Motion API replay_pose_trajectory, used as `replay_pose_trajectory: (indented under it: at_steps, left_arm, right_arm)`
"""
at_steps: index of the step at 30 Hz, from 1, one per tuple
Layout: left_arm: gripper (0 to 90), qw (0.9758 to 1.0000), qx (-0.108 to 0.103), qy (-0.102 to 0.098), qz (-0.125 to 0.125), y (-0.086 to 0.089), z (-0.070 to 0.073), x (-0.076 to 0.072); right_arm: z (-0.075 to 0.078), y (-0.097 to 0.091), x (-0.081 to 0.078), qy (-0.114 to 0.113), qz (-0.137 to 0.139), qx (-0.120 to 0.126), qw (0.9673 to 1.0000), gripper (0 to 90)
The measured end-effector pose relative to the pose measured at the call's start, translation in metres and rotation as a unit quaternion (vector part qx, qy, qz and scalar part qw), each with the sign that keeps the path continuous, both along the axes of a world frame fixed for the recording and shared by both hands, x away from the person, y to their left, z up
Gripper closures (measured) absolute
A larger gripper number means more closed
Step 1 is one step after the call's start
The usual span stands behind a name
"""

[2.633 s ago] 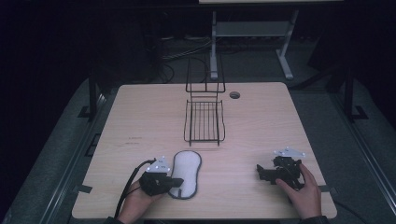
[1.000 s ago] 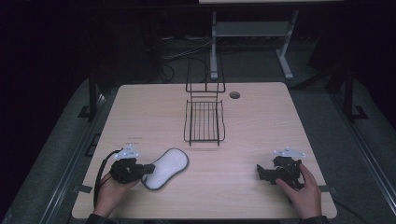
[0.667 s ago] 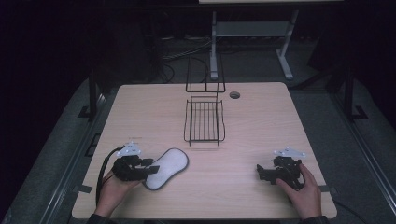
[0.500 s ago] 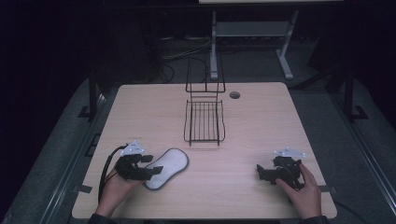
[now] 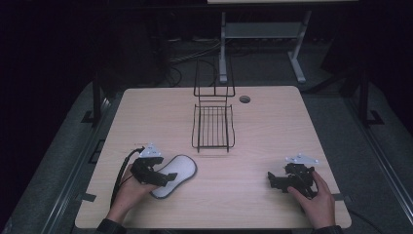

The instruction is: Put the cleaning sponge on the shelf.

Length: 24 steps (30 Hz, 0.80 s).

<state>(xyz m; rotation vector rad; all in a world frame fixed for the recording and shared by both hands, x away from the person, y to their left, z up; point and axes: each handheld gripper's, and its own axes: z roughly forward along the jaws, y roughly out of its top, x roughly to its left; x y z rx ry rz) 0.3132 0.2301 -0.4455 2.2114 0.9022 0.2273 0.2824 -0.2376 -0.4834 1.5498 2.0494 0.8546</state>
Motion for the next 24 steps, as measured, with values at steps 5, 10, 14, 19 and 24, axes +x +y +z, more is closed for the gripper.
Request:
replay_pose_trajectory:
  at_steps: [5, 10, 14, 19, 24]
  left_arm:
    - [13.0, 1.0, -0.005, 0.005, 0.002, 0.0, -0.005, 0.001]
    - [13.0, 1.0, 0.002, 0.007, -0.004, -0.005, -0.008, 0.001]
    - [13.0, 0.9998, 0.013, 0.011, -0.008, -0.007, -0.01, 0.002]
    - [13.0, 0.9997, 0.017, 0.013, -0.01, -0.009, -0.013, 0.003]
    - [12.8, 0.9996, 0.018, 0.02, -0.01, -0.01, -0.016, 0.004]
  right_arm:
    - [0.0, 0.0, 0.0, 0.0, 0.0, 0.0, 1.0, 0.0]
    - [0.0, 0.0, 0.0, 0.0, 0.0, 0.0, 1.0, 0.0]
    - [0.0, 0.0, 0.0, 0.0, 0.0, 0.0, 1.0, 0.0]
    - [0.0, 0.0, 0.0, 0.0, 0.0, 0.0, 1.0, 0.0]
    - [0.0, 0.0, 0.0, 0.0, 0.0, 0.0, 1.0, 0.0]
